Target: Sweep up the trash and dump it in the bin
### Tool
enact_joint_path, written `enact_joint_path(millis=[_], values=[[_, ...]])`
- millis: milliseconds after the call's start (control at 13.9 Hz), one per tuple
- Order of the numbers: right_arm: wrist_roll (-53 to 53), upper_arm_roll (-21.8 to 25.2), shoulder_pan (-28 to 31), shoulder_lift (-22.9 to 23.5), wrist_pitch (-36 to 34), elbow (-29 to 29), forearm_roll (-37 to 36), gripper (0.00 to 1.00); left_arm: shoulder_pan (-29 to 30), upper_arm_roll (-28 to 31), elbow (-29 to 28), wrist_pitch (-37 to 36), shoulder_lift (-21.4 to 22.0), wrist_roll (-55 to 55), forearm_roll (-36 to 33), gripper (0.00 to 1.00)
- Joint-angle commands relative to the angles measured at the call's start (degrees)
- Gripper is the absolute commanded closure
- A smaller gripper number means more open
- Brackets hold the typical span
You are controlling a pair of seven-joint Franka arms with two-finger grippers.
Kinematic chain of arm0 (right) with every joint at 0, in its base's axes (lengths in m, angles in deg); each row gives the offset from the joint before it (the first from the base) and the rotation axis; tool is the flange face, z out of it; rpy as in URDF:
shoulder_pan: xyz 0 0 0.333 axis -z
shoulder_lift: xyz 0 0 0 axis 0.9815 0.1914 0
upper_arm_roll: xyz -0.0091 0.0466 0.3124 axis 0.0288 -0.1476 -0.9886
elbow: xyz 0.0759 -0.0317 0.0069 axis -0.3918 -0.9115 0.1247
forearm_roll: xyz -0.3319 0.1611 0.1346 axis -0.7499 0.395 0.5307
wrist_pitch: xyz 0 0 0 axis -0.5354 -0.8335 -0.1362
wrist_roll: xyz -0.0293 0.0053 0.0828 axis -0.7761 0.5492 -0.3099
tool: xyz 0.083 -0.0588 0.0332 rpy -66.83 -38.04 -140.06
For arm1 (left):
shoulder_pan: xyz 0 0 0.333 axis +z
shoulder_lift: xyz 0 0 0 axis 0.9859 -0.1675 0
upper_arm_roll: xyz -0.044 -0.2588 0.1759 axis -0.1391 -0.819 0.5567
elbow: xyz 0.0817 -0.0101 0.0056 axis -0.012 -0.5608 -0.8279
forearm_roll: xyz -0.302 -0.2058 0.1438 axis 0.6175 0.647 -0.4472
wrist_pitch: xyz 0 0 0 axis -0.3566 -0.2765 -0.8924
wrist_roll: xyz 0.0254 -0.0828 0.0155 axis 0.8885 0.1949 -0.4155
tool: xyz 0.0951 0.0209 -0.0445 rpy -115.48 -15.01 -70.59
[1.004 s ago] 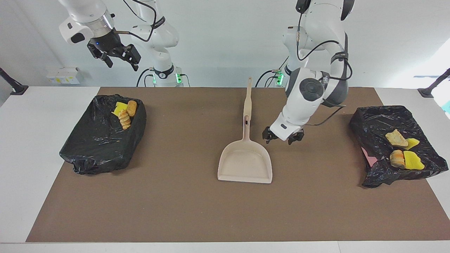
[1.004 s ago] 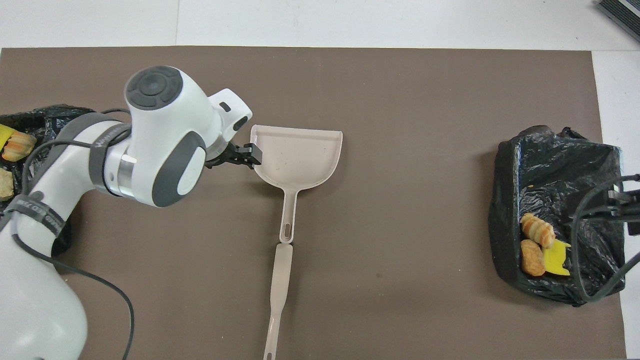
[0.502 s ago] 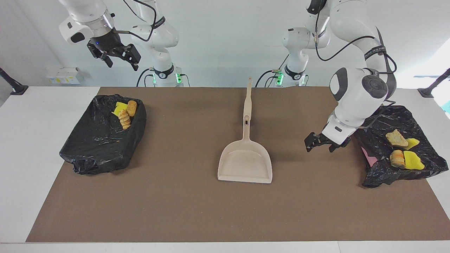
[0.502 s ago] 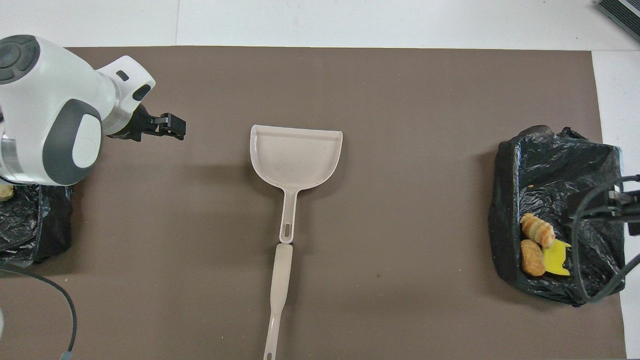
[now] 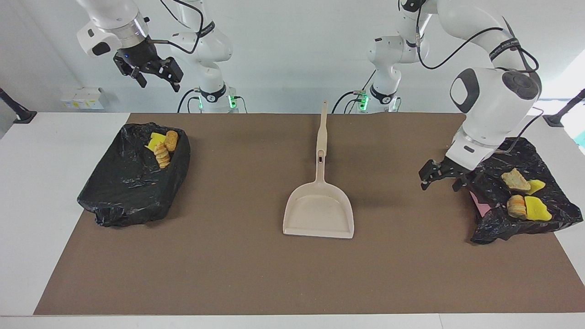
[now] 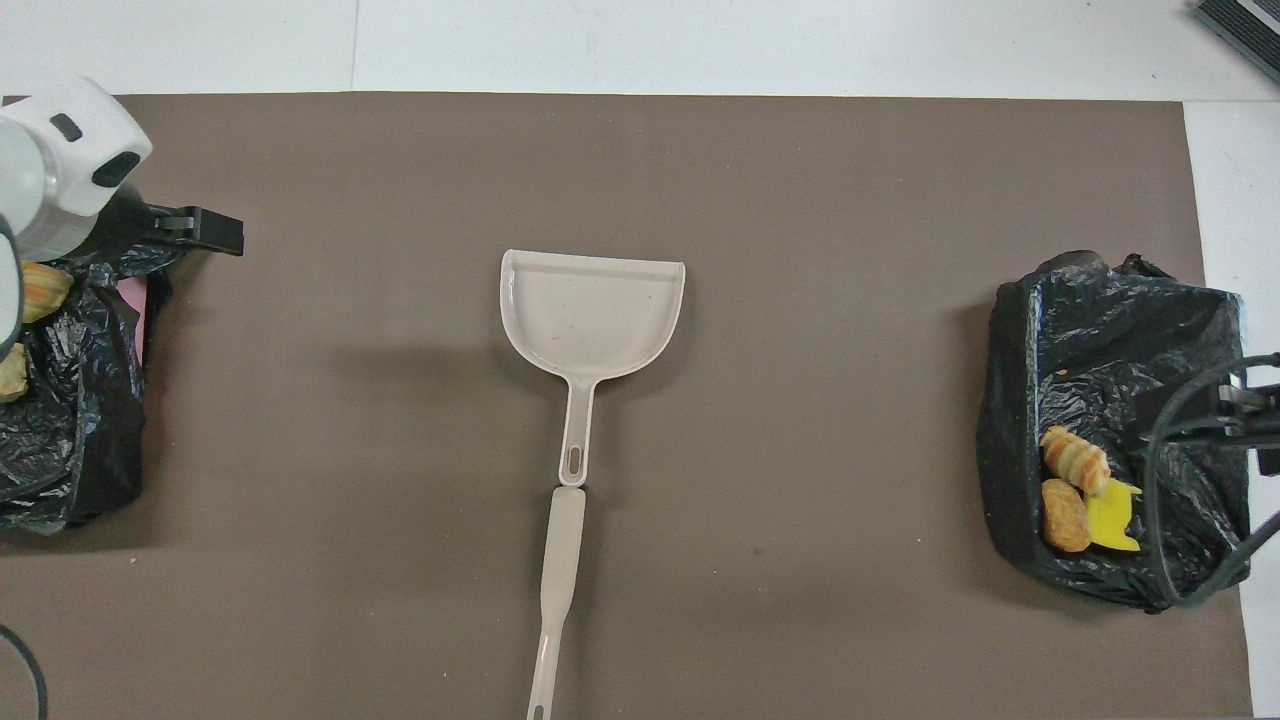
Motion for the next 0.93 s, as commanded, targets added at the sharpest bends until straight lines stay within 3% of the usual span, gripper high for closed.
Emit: enact_joint_path(millis=[0,359,574,861], values=[[2.2,0.3,0.8,-1.7,-0.4,-2.0,0.8,0.0,1.9,0.1,-0.7,-4.2,3.5,1.2,-1.8,0.0],[2.2,0.7,0.8,-2.4,-0.7,-2.9,0.8,0.0,2.3,0.8,5.6,-20.2,5.3,0.1,-1.2,0.0],[5.7,1.4,0.9,-2.8,-0.7,-3.4,0.6,0.0,2.3,0.8,5.9,-23.8,8.4,-0.2,-1.0,0.0],[6.8,1.8,1.0,-2.8,-0.6,-3.4,0.5,0.0,2.3,0.3,11.5,-31.3,7.6,-0.1,-0.8,0.0]])
